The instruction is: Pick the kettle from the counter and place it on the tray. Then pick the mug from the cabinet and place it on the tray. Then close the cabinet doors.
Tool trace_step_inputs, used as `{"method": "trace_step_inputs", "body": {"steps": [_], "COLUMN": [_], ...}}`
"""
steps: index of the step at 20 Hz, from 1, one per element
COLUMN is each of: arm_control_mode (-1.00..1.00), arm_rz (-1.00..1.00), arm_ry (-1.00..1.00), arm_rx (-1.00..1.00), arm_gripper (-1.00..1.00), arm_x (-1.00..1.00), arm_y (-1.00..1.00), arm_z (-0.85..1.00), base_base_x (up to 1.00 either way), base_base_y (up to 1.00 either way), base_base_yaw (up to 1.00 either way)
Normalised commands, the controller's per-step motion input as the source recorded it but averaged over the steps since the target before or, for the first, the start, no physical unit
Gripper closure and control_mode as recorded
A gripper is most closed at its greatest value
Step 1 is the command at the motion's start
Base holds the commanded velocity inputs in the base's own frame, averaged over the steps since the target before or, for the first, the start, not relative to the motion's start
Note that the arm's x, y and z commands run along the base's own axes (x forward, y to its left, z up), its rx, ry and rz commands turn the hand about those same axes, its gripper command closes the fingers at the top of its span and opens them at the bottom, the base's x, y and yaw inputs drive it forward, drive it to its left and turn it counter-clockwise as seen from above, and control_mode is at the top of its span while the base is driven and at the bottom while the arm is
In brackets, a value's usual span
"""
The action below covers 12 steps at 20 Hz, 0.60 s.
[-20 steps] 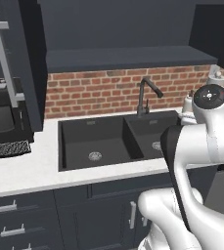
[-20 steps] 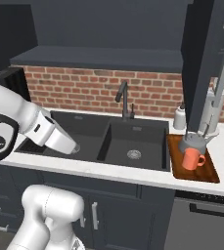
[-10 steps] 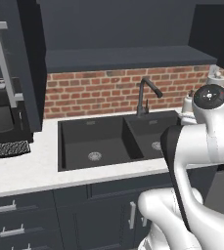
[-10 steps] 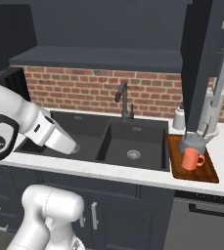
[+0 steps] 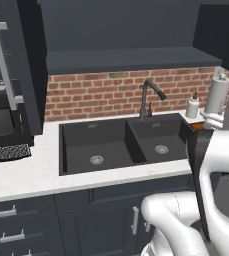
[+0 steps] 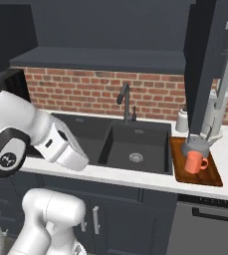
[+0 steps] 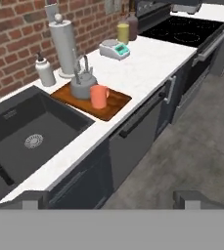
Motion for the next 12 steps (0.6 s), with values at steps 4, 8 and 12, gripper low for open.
{"method": "trace_step_inputs", "body": {"steps": [4, 8, 12], "arm_control_mode": [-1.0, -1.0, -1.0], "arm_rz": [-0.12, -0.09, -0.07], "arm_ry": [-0.32, -0.44, -0.51], "arm_rx": [0.23, 0.22, 0.18], "arm_gripper": [-1.0, -1.0, -1.0], "arm_x": [-0.31, -0.38, -0.6], "arm_y": [-0.99, -0.99, -0.83], "arm_z": [0.01, 0.1, 0.0], "base_base_x": [0.0, 0.0, 0.0], "base_base_y": [0.0, 0.0, 0.0], "base_base_yaw": [0.0, 0.0, 0.0]}}
